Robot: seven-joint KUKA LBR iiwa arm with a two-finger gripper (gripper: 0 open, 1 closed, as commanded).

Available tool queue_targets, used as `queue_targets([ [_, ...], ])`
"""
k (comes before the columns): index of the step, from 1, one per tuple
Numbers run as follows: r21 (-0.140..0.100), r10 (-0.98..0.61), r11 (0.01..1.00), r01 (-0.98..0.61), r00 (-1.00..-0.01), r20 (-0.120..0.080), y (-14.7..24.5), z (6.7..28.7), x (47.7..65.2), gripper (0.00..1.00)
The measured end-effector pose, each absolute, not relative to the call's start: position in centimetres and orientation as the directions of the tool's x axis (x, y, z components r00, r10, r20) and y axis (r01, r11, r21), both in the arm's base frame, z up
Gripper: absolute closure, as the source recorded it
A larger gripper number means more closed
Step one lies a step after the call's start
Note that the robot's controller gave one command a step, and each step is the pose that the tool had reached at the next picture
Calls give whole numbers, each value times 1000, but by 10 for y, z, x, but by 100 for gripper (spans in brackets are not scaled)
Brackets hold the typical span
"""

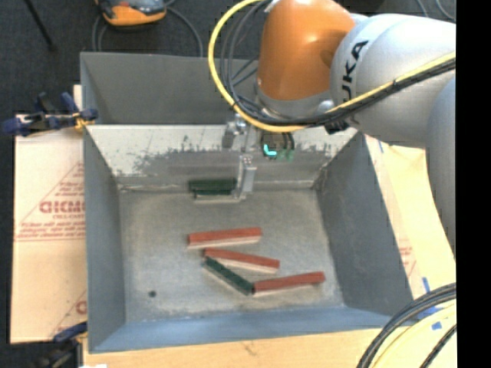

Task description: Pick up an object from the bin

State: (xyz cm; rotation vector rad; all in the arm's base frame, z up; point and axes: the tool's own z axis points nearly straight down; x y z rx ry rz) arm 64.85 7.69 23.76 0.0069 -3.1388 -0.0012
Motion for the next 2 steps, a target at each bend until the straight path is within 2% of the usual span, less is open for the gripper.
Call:
queue_targets([
  [1, 2, -4, 1000, -4, -1000, -6, 77, 242, 650, 0],
  [2, -1, -49, 999, -49, -999, -10, 63, 190, 638, 0],
])
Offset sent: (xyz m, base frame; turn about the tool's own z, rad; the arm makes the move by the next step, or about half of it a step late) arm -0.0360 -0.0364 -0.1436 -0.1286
